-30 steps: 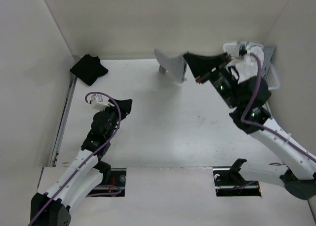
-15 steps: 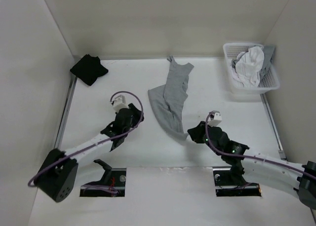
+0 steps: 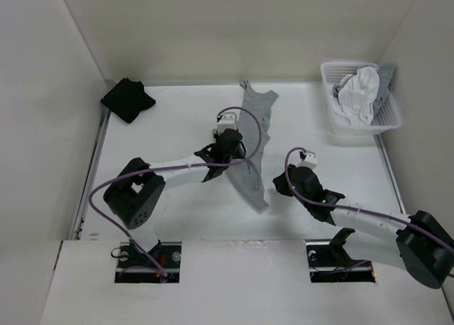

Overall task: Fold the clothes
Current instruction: Flatten the tank top out

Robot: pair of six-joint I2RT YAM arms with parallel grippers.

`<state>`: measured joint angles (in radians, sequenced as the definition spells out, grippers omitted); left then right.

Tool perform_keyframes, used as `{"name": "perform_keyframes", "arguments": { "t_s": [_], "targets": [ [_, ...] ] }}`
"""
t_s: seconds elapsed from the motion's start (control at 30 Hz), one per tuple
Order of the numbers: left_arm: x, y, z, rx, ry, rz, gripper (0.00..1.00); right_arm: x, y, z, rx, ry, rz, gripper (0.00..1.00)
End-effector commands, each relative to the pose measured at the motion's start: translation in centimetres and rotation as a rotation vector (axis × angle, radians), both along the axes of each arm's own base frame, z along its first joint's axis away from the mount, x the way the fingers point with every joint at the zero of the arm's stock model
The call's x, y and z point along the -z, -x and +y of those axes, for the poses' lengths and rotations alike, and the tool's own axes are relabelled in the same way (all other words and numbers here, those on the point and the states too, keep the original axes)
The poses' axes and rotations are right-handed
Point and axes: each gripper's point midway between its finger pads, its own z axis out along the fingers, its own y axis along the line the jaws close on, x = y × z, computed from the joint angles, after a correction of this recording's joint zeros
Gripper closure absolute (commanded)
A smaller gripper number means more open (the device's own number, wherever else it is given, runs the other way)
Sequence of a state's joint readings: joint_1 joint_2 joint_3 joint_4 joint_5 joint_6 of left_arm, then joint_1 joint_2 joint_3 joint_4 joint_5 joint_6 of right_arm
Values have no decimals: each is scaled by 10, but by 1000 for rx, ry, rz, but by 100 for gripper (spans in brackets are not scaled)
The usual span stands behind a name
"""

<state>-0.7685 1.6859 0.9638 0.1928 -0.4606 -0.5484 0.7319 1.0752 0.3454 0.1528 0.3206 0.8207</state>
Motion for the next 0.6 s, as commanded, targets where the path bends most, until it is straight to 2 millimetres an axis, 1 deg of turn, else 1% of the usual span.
{"name": "perform_keyframes", "arguments": {
  "t_s": [0.0,0.03,0.1,0.17,0.23,0.33,0.37,0.4,0.43,0.5,0.57],
  "targets": [
    [23,18,-19,96,-139,65,75,-50,-29,19,-20,-113,-148,84],
    [33,20,-23,106,-158,88,73,-52,-32,19,-22,-119,-155,83],
    [46,20,-23,96,-184,125,73,-55,-35,18,-29,-135,-159,82],
    [49,20,-23,91,-185,131,72,-58,-36,18,-34,-145,-165,81],
    [48,20,-25,86,-166,129,64,-58,-35,23,-56,-157,-165,76],
    [51,16,-25,81,-168,131,62,-50,-38,29,-69,-157,-147,65],
    [53,15,-25,80,-170,135,64,-49,-40,31,-68,-160,-142,62],
    [54,15,-26,82,-168,137,68,-48,-42,33,-68,-163,-140,61],
    [54,14,-26,78,-165,135,76,-46,-45,36,-66,-163,-134,59],
    [50,15,-23,62,-145,125,88,-45,-54,42,-60,-169,-127,55],
    [42,19,-14,29,-96,106,91,-44,-70,52,-57,-166,-119,50]
  ]
}}
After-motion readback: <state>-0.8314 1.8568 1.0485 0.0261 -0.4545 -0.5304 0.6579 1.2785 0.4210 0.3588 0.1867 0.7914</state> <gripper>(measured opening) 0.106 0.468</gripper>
